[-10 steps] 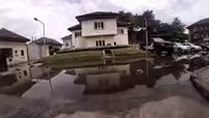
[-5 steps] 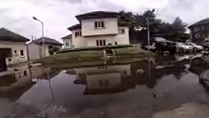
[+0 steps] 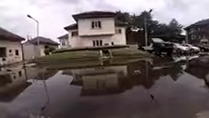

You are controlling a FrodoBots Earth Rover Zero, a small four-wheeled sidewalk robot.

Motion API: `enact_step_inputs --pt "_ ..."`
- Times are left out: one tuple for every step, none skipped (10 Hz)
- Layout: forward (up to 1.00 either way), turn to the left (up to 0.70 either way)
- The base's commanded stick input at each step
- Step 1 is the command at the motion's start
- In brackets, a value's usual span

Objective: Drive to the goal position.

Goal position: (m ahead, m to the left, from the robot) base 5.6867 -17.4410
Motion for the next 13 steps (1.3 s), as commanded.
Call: enact_step_inputs --pt "0.5 -0.47" --pt "0.5 -0.42" --pt "0.5 -0.28" --pt "0.5 -0.3" --pt "0.5 -0.45" --pt "0.5 -0.5" --pt "0.5 -0.49" --pt "0.5 -0.32" --pt "0.5 -0.16" --pt "0.5 0.0" --pt "0.5 0.0" --pt "0.5 0.0" --pt "0.5 0.0"
